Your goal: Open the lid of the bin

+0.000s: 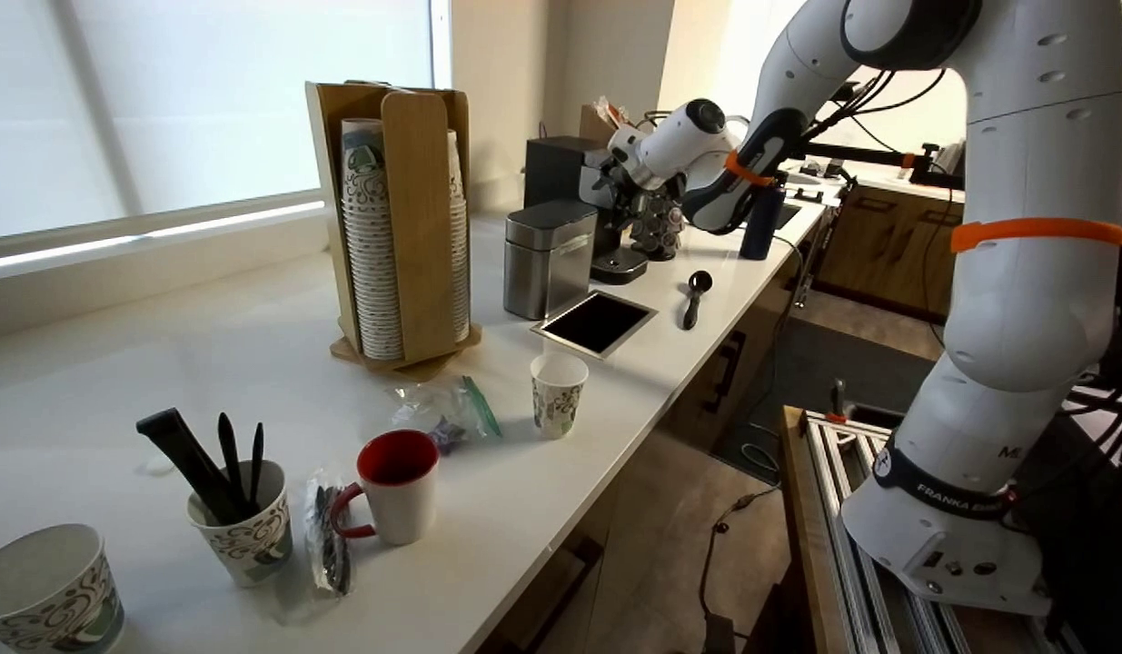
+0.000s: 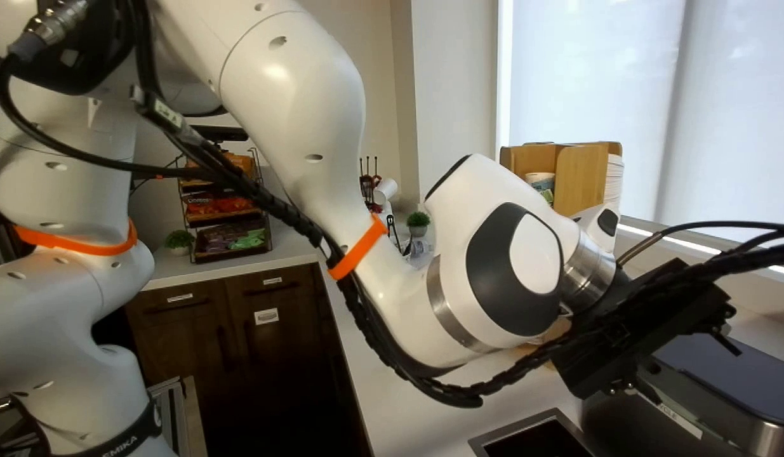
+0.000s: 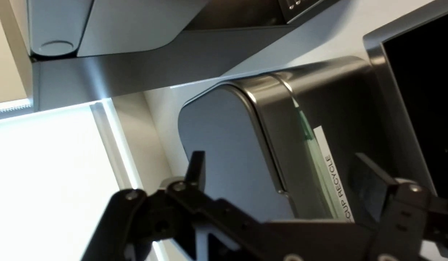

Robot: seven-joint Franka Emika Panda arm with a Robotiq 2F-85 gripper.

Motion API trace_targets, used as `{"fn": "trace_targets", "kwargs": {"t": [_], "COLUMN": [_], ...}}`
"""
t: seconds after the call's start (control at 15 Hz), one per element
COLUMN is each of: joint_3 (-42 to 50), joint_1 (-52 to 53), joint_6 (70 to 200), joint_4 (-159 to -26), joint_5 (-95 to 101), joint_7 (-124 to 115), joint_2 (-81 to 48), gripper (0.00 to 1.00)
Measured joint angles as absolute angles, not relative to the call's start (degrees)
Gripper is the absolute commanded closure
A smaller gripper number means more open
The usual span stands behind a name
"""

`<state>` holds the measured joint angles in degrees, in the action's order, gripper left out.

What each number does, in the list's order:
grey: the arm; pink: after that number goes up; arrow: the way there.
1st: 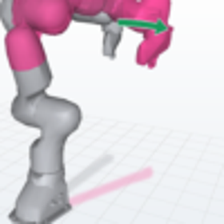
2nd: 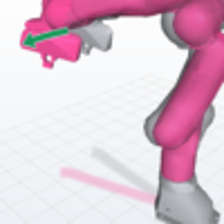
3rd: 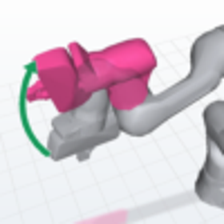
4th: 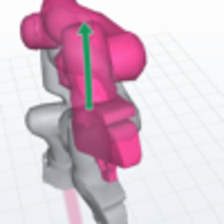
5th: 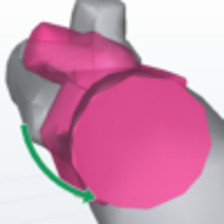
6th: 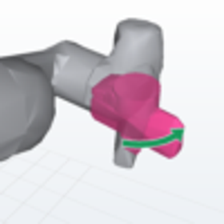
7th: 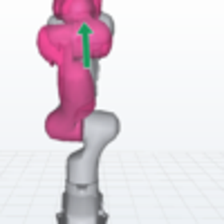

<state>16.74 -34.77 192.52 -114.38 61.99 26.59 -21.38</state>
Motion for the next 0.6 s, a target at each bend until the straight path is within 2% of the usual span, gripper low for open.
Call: {"fn": "trace_targets", "kwargs": {"t": [0.6], "joint_3": [16.6], "joint_1": [-33.4], "joint_6": [195.0], "joint_4": [-110.8], "joint_5": [62.0], "joint_7": [26.1], "joint_2": [-25.3], "gripper": [0.00]}}
